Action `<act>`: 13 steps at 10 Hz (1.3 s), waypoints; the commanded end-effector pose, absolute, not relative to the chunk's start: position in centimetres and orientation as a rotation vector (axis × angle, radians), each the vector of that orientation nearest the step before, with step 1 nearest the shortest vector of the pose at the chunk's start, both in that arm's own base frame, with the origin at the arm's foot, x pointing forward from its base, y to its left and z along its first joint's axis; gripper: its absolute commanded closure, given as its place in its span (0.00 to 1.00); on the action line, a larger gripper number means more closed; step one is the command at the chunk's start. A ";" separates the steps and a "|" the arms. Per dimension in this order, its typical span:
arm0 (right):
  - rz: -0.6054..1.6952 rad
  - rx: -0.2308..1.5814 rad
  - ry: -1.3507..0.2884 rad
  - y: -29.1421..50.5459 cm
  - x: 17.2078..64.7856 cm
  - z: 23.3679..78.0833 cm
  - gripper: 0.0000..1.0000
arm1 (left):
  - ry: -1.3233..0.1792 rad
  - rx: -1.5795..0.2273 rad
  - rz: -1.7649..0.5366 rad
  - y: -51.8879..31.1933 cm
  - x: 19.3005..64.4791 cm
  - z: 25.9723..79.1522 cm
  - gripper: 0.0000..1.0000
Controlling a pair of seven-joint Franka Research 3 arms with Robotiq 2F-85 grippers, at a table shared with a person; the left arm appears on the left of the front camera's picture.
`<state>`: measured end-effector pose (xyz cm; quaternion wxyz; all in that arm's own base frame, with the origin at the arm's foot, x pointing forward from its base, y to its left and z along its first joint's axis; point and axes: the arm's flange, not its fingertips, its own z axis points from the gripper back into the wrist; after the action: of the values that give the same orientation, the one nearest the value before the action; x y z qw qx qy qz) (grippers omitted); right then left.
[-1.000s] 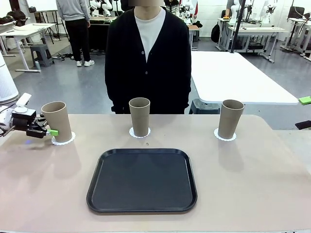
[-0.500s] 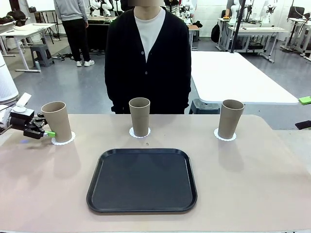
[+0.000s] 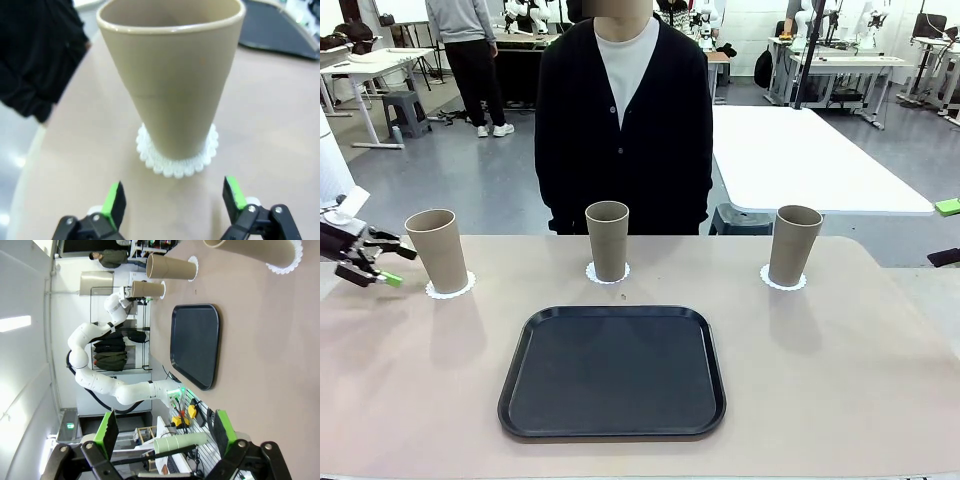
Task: Place coasters on the table and set cups on them.
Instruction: Take one Reusable plastic cup from the Flat Tray and place it on a coaster set by the human.
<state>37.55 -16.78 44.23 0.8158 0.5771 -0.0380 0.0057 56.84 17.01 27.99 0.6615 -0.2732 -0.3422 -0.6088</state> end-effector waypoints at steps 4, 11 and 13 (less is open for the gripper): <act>0.020 1.229 -0.085 -16.8 37.6 44.3 0.00 | -0.585 -0.081 -1.368 15.6 47.0 45.5 0.00; 0.020 1.229 -0.085 -16.8 37.6 44.3 0.00 | -0.198 -0.145 -1.100 7.7 44.9 55.7 0.00; 0.020 1.229 -0.085 -16.8 37.6 44.3 0.00 | -0.256 -0.174 -1.021 6.6 46.1 54.9 0.00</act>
<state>37.56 -16.78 44.24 0.8158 0.5770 -0.0380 0.0058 45.03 6.05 55.13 0.8504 -0.0760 -0.0935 -0.5121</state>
